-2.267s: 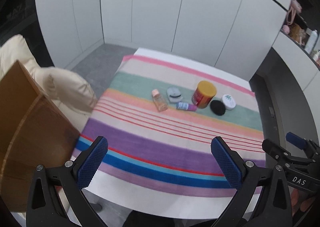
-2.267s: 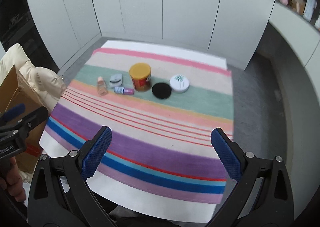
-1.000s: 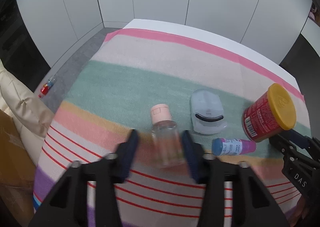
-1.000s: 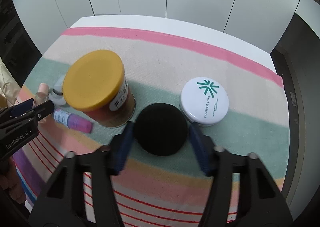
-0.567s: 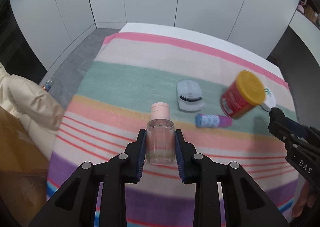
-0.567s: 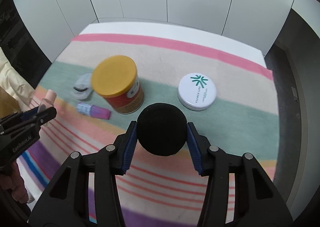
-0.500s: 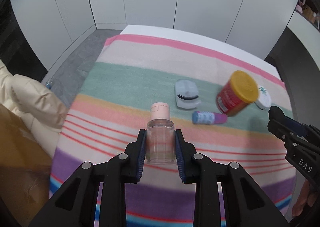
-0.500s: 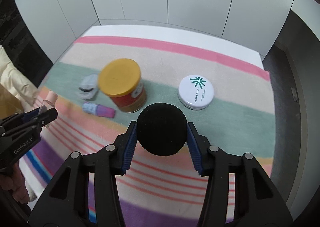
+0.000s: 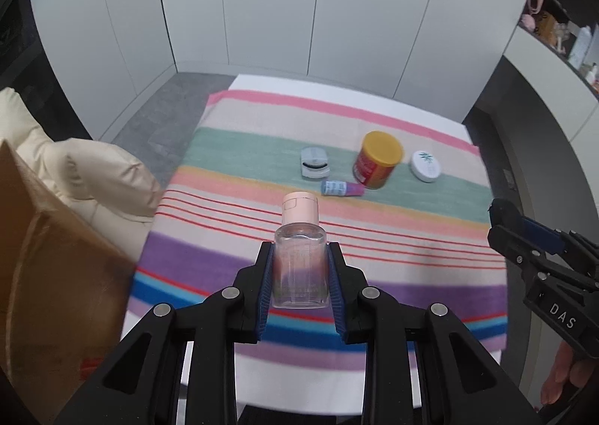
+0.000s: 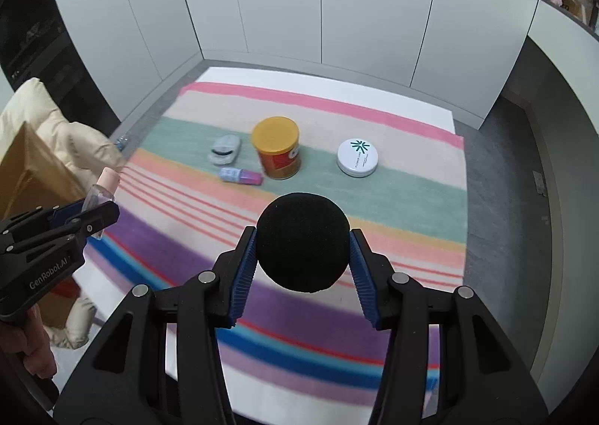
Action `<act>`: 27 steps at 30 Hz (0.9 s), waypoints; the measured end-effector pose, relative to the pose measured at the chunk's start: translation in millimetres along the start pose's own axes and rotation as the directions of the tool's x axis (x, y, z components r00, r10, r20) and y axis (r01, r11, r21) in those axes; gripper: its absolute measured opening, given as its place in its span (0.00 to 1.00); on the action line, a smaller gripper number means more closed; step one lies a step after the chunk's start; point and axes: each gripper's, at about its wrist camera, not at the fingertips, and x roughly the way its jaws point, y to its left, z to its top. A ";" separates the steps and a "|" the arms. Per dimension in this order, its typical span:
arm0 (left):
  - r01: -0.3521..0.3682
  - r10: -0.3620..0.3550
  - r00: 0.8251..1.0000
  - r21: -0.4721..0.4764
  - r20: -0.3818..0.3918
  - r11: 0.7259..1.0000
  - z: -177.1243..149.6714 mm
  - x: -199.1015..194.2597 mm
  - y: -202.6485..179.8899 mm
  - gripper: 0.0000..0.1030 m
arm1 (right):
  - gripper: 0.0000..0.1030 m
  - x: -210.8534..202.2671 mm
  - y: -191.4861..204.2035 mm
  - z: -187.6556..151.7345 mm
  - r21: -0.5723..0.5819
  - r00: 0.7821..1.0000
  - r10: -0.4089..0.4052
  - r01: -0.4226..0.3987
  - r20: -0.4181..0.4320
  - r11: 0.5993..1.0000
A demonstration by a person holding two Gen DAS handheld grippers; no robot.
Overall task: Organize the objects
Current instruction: 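Lift and carry the bottle with the left tool while the right tool carries the black sponge toward the box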
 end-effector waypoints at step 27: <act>0.038 -0.039 0.987 0.007 0.158 0.999 -33.1 -93.8 24.2 0.27 | 0.49 -93.5 36.1 -11.3 -0.040 0.994 0.069 -0.066 0.084 0.997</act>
